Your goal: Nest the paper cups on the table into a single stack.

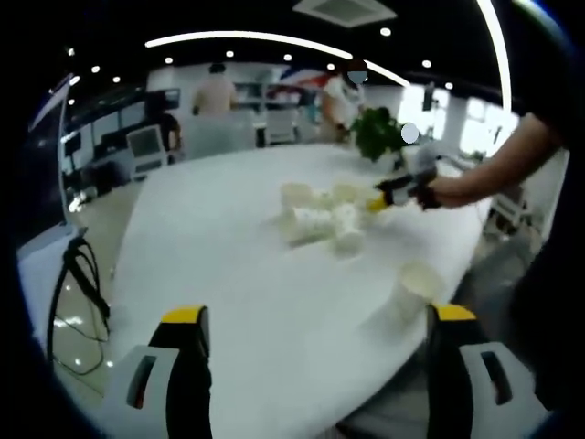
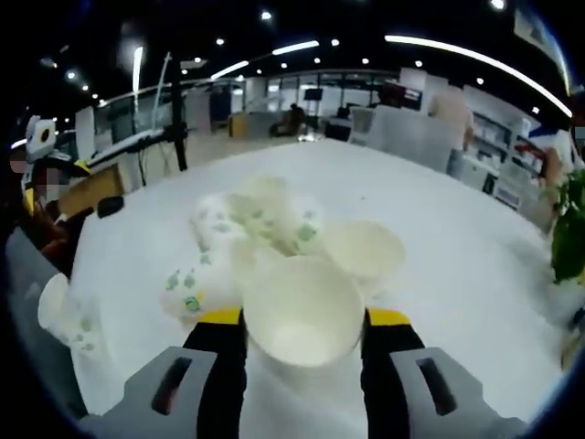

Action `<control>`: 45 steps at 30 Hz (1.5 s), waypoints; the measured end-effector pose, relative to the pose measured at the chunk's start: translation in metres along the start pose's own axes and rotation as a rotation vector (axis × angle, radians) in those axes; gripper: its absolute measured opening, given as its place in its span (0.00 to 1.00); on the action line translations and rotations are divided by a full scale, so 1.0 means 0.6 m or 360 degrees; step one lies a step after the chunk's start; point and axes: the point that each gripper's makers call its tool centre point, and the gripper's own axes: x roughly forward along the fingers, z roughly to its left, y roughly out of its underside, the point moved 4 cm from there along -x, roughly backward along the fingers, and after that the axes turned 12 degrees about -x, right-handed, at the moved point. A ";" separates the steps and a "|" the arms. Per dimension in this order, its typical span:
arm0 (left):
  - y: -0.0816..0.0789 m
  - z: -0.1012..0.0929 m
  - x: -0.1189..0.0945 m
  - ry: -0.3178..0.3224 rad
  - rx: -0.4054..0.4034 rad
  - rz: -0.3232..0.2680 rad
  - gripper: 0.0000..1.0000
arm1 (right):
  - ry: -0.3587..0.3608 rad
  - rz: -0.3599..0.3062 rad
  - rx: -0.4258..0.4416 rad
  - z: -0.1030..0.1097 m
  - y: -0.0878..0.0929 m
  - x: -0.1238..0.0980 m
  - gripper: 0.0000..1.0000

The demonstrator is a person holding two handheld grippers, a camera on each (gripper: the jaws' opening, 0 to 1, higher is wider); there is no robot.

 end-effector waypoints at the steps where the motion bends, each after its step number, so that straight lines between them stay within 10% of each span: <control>1: -0.001 0.001 0.000 -0.0002 -0.0003 -0.0003 0.97 | 0.0001 -0.0002 -0.0014 0.001 0.001 0.000 0.44; 16: -0.004 -0.007 0.006 0.0028 0.0013 -0.0023 0.97 | 0.0078 -0.0043 -0.0005 -0.010 -0.013 -0.038 0.41; 29: -0.011 -0.017 0.015 0.0078 0.0029 -0.0050 0.97 | 0.0052 -0.0291 -0.0040 0.000 -0.125 -0.127 0.42; 45: -0.016 -0.026 0.032 0.0139 0.0044 -0.0072 0.97 | -0.0154 -0.0550 -0.0191 0.098 -0.259 -0.218 0.42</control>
